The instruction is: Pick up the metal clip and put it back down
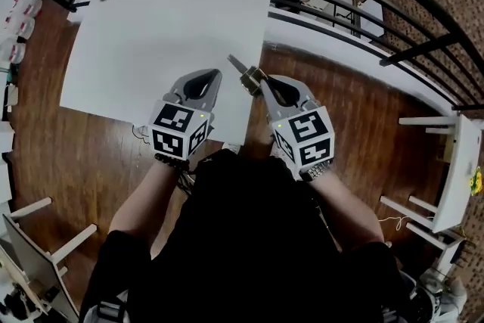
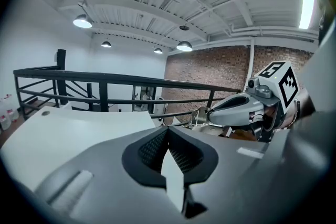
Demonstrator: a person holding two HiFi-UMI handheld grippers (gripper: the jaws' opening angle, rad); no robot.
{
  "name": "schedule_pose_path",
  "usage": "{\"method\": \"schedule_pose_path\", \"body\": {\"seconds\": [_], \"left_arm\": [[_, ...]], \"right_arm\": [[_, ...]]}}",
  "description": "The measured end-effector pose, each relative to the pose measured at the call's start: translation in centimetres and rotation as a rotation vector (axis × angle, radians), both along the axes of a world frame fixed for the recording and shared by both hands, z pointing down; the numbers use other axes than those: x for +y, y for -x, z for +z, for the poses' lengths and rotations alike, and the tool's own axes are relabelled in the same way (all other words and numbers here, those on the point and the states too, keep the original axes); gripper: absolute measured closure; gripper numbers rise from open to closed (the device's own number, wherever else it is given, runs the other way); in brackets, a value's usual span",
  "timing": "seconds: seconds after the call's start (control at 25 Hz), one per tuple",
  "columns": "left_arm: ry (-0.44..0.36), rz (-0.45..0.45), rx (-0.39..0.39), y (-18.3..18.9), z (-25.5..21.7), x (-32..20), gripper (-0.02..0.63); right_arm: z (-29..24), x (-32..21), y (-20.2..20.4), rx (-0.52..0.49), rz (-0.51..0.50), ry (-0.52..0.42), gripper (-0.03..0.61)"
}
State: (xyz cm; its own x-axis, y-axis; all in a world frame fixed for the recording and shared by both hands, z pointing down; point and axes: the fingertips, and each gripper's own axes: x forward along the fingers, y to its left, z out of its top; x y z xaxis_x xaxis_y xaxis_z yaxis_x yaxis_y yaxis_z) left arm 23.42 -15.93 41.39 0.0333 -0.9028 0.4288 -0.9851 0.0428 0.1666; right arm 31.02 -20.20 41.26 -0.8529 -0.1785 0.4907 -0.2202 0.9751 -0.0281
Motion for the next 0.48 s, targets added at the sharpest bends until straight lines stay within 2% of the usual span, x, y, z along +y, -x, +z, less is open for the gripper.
{"method": "schedule_pose_path", "body": {"seconds": [0.48], "left_arm": [[-0.016, -0.305, -0.008, -4.7, -1.8, -3.9, 0.597]], "right_arm": [[-1.3, -6.2, -2.3, -0.029, -0.281, 0.01, 0.58]]}}
